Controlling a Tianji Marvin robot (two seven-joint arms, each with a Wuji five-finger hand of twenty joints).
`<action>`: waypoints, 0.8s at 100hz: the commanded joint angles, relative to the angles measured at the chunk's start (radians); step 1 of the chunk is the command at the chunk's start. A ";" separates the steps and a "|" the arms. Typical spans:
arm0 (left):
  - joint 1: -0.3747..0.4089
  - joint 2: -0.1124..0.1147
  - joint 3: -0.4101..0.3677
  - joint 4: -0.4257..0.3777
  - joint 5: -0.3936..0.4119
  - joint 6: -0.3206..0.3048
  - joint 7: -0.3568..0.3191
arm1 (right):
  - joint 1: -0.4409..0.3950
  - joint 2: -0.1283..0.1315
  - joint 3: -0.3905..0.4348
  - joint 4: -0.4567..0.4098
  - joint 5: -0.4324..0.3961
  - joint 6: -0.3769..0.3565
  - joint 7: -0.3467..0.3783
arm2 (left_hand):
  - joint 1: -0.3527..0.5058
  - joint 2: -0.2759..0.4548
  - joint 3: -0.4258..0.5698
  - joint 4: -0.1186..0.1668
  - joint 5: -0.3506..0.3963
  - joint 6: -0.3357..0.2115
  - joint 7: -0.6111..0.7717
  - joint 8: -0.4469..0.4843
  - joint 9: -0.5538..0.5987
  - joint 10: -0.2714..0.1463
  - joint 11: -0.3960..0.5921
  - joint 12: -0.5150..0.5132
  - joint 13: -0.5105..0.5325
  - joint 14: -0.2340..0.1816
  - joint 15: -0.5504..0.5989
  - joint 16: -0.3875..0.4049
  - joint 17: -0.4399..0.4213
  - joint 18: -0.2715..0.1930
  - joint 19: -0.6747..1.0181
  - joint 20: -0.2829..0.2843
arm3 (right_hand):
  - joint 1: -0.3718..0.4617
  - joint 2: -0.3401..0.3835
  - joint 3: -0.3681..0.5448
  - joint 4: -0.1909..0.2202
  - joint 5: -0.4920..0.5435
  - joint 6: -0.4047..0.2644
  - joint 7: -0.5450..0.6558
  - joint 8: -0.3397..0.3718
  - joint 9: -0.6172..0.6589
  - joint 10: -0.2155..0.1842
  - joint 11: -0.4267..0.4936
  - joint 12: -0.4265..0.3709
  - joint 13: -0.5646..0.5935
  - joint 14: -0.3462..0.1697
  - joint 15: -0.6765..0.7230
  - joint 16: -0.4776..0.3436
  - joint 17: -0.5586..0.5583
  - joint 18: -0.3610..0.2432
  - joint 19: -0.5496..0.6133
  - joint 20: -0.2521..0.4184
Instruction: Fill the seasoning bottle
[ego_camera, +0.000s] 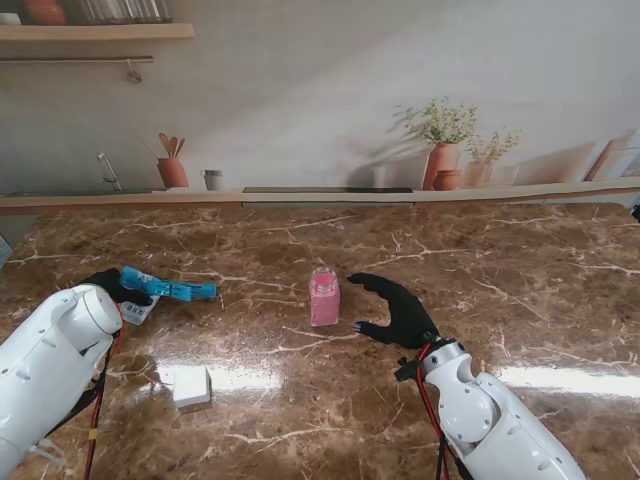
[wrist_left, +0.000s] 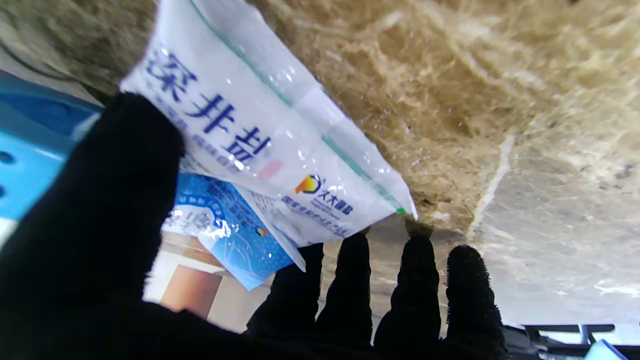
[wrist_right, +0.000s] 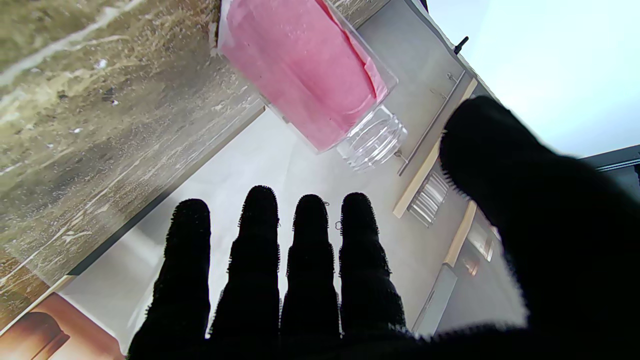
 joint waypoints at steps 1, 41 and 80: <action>0.027 -0.026 0.012 0.055 -0.002 -0.013 0.032 | -0.009 -0.003 -0.001 0.002 0.002 0.009 0.012 | 0.082 -0.002 0.188 0.022 0.194 -0.150 0.215 0.113 0.070 -0.013 0.072 -0.029 0.115 -0.017 0.095 -0.002 -0.004 0.009 0.107 0.032 | 0.015 0.016 -0.010 0.025 0.003 -0.038 0.006 -0.014 0.002 -0.011 -0.011 -0.021 0.034 -0.017 -0.007 -0.003 0.006 -0.003 0.022 -0.013; 0.042 -0.076 -0.032 0.094 -0.099 -0.062 0.196 | -0.012 -0.003 -0.001 -0.004 0.004 0.023 0.014 | 0.262 -0.031 0.319 -0.016 0.619 -0.287 0.557 0.283 0.753 -0.032 0.106 -0.156 0.645 -0.022 0.240 -0.038 0.160 0.034 0.483 -0.010 | 0.020 0.059 -0.012 0.034 0.007 -0.039 0.010 -0.016 0.013 -0.011 -0.005 -0.023 0.044 -0.015 -0.001 -0.002 0.009 -0.002 0.029 -0.017; 0.057 -0.107 -0.085 0.112 -0.226 -0.092 0.233 | -0.010 -0.002 -0.004 -0.004 0.007 0.030 0.019 | 0.531 -0.033 0.359 -0.025 0.428 -0.315 0.352 0.285 0.959 -0.159 0.115 0.243 0.985 0.000 0.499 0.149 0.424 0.060 0.753 0.105 | 0.024 0.082 -0.010 0.039 0.009 -0.037 0.014 -0.018 0.022 -0.008 -0.001 -0.024 0.050 -0.016 0.003 -0.002 0.012 -0.002 0.036 -0.021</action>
